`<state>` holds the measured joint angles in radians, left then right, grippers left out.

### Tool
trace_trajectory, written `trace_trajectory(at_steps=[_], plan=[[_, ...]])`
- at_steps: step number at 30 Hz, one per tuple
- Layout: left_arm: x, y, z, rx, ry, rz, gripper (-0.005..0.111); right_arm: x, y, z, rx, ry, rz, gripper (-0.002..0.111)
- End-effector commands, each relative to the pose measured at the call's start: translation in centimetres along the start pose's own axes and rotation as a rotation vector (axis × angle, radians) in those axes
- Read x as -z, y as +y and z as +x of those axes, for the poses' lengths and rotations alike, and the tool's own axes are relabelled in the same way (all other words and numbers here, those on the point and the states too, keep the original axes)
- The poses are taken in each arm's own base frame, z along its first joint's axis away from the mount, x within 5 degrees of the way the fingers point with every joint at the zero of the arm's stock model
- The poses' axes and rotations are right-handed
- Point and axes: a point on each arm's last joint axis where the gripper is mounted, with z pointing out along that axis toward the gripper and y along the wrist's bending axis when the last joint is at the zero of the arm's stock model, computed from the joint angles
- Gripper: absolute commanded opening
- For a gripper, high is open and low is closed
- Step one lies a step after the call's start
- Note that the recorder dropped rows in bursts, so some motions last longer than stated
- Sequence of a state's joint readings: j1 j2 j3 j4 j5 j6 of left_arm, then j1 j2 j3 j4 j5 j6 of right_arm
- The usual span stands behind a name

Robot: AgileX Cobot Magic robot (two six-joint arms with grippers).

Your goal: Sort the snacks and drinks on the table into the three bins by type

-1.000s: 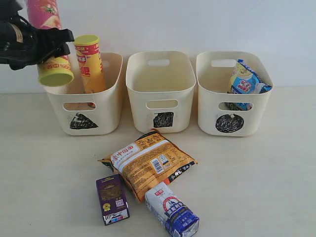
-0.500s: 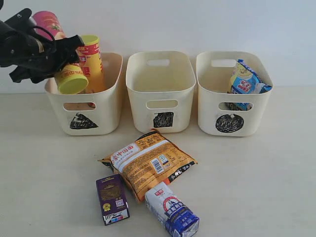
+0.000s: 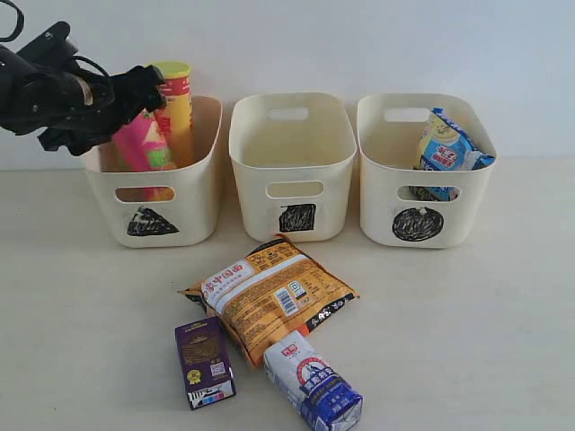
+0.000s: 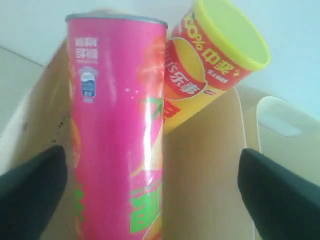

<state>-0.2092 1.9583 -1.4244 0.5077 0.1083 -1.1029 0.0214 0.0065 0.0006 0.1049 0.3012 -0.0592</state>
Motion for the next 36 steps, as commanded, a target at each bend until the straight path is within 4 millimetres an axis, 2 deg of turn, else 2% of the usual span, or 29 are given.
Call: trace_trajectory(at_steps=[1, 4, 6, 11, 15, 20, 26, 36], plan=[[0.5, -0.1, -0.5, 0.001, -0.01, -0.006, 0.091, 0.1, 0.0, -0.2, 0.004, -0.02, 0.005, 0.0], [2.1, -0.8, -1.8, -0.056, -0.043, 0.007, 0.087, 0.1, 0.0, -0.2, 0.004, -0.02, 0.005, 0.0], [3.4, -0.8, -2.5, -0.089, -0.039, -0.04, 0.071, 0.1, 0.0, -0.2, 0.004, -0.02, 0.005, 0.0], [7.3, -0.2, -3.6, -0.248, 0.053, -0.202, 0.004, 0.1, 0.0, -0.2, 0.004, -0.02, 0.005, 0.0], [9.8, -1.1, -3.6, -0.355, 0.152, -0.135, 0.004, 0.1, 0.0, -0.2, 0.004, -0.02, 0.005, 0.0], [12.2, -2.3, -2.5, -0.352, 0.28, 0.023, 0.004, 0.1, 0.0, -0.2, 0.004, -0.02, 0.005, 0.0], [15.1, -2.1, -0.6, -0.392, 0.369, 0.117, 0.004, 0.1, 0.0, -0.2, 0.004, -0.02, 0.005, 0.0], [22.2, -1.7, 0.4, -0.445, 0.338, 0.212, 0.004, 0.1, 0.0, -0.2, 0.004, -0.02, 0.005, 0.0]])
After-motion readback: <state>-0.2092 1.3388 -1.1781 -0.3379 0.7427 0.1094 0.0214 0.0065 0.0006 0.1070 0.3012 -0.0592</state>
